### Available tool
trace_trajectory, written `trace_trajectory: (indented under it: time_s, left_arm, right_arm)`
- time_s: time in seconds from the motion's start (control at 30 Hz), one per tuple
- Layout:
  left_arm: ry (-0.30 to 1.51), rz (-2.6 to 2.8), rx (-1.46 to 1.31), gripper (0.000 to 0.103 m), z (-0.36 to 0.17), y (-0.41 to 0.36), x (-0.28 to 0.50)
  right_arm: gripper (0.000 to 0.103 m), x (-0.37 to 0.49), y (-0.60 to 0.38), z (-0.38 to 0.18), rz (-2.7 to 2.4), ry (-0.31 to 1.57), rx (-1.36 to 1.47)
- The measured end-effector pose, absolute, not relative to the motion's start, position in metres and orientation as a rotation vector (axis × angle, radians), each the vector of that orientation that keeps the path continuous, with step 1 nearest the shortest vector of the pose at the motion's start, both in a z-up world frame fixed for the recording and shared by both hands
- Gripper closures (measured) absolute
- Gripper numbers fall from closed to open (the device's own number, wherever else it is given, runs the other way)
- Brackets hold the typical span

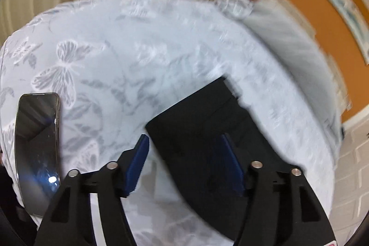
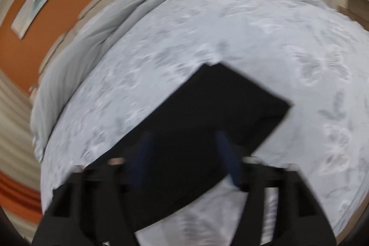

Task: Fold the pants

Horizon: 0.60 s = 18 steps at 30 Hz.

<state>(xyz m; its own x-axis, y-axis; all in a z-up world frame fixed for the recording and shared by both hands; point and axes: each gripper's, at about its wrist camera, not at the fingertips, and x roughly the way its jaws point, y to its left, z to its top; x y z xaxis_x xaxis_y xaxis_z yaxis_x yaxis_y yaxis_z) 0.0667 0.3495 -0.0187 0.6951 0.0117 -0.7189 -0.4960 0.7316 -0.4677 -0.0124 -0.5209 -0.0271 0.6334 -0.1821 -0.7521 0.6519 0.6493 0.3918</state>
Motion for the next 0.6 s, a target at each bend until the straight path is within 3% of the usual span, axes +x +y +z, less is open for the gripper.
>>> trace_trajectory:
  time_s: [0.13, 0.3, 0.43, 0.6]
  left_arm:
    - [0.747, 0.263, -0.691, 0.03, -0.012, 0.323, 0.08]
    - [0.886, 0.238, -0.656, 0.03, -0.036, 0.271, 0.121]
    - [0.9, 0.178, -0.619, 0.03, -0.035, 0.235, 0.13]
    - [0.889, 0.129, -0.507, 0.03, -0.028, 0.19, 0.137]
  right_arm:
    - [0.038, -0.017, -0.554, -0.042, -0.547, 0.745, 0.705]
    - [0.035, -0.008, -0.574, -0.079, -0.538, 0.884, 0.722]
    - [0.028, -0.007, -0.572, -0.08, -0.534, 0.872, 0.712]
    - [0.028, -0.012, -0.582, -0.074, -0.518, 0.816, 0.725]
